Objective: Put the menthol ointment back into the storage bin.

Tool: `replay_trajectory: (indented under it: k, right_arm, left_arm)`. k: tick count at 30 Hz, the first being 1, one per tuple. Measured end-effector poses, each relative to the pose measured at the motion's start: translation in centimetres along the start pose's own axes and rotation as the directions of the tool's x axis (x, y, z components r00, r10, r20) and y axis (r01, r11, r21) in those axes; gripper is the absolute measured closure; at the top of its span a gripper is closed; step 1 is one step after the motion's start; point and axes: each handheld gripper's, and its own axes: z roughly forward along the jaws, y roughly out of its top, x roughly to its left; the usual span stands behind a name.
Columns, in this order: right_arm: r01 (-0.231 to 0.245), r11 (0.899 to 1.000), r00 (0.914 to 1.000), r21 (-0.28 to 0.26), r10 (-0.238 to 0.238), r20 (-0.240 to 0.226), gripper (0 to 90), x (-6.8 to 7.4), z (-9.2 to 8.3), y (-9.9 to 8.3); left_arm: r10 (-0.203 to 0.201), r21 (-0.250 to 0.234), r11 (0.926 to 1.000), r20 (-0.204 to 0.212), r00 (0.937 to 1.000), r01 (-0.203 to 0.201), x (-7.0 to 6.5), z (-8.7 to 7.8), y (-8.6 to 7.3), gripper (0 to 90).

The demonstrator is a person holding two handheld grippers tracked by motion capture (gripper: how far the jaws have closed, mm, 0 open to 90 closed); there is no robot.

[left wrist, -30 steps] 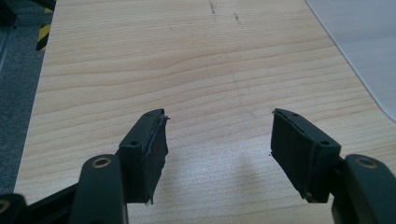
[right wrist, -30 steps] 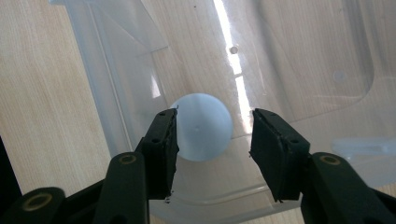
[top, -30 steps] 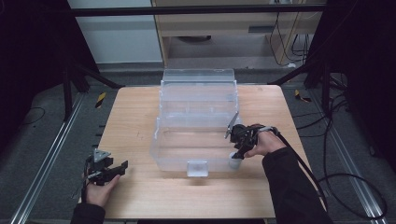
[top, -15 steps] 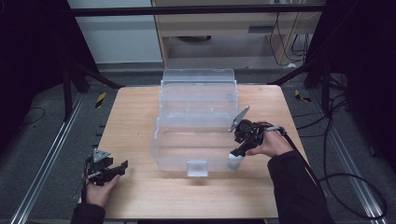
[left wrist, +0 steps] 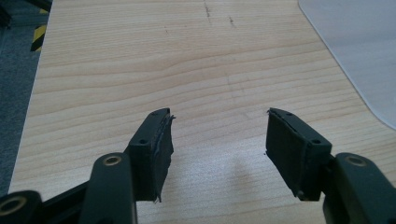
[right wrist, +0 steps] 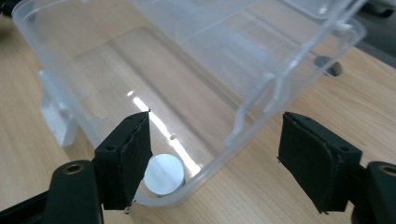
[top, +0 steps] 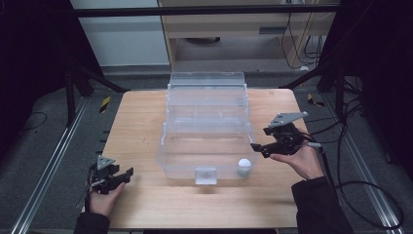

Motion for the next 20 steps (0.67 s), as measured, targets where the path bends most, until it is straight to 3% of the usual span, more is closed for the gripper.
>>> replay_trajectory:
  k: [6,12,17,20]
  right_arm:
    - [-0.093,0.99,0.9921,-0.108,0.102,0.073,27.1,-0.5,-1.1,-3.2]
    - [-0.185,0.966,0.9699,-0.179,0.209,0.125,28.5,-1.4,-1.2,-6.8]
    - [-0.24,0.95,0.947,-0.2,0.274,0.167,22.8,-2.2,-0.8,-9.7]
    - [-0.256,0.949,0.9419,-0.182,0.288,0.173,21.3,-2.5,-0.5,-11.0]
  left_arm:
    - [-0.003,-0.001,1.0,0.009,1.0,0.003,0.0,-0.1,0.0,46.8]
    - [-0.008,-0.005,1.0,0.006,1.0,0.008,0.0,-0.2,0.1,51.6]
    - [-0.002,-0.006,1.0,-0.008,1.0,0.002,0.0,-0.2,0.1,47.9]
    - [-0.002,-0.013,0.9999,-0.017,0.9999,0.002,0.0,-0.2,0.0,44.3]
